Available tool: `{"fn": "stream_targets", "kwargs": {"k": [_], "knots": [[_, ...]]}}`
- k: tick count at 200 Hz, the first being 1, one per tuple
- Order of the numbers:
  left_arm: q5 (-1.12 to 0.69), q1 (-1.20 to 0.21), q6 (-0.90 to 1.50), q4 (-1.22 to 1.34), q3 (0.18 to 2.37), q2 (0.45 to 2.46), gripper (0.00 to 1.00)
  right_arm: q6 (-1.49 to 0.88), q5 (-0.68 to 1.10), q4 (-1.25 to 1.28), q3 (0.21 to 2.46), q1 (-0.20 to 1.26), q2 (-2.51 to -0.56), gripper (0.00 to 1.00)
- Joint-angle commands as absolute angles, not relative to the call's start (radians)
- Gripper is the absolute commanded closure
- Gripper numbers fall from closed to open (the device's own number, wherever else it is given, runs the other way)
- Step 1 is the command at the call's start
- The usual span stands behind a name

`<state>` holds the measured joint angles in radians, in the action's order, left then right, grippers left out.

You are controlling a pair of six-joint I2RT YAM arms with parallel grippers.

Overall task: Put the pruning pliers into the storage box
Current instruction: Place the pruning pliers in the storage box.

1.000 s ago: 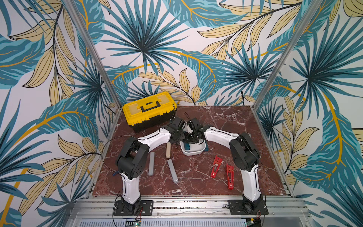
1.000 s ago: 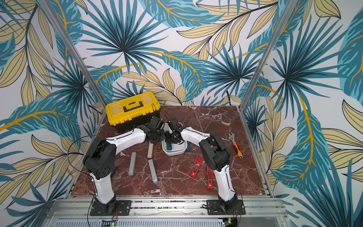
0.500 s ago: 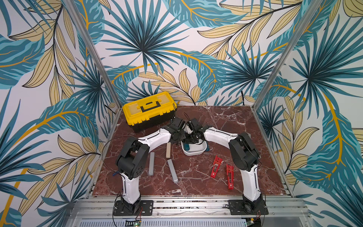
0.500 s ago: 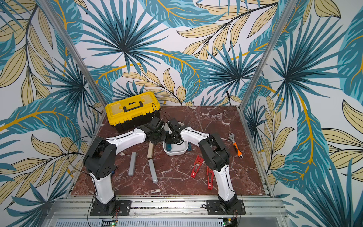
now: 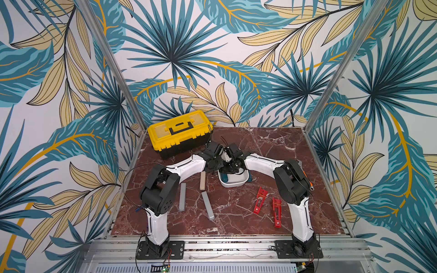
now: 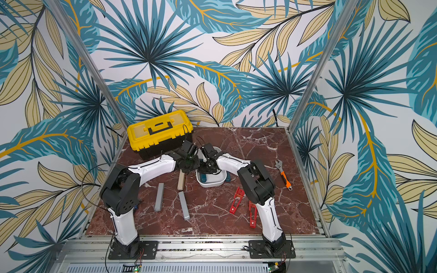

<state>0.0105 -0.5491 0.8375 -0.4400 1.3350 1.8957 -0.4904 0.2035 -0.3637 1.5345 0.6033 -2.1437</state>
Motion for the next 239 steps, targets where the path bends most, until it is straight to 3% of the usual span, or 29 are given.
{"fn": "stream_targets", "kwargs": {"k": [1, 52, 239], "knots": [[0.0, -0.553, 0.831, -0.415, 1.329, 1.865, 1.0, -0.471, 0.208, -0.374, 1.546, 0.609, -2.154, 0.65], [-0.002, -0.553, 0.83, -0.415, 1.332, 1.867, 1.0, -0.459, 0.208, -0.38, 1.542, 0.608, -2.138, 0.55], [-0.008, -0.554, 0.828, -0.423, 1.344, 1.876, 1.0, -0.451, 0.25, -0.334, 1.497, 0.609, -2.059, 0.5]]}}
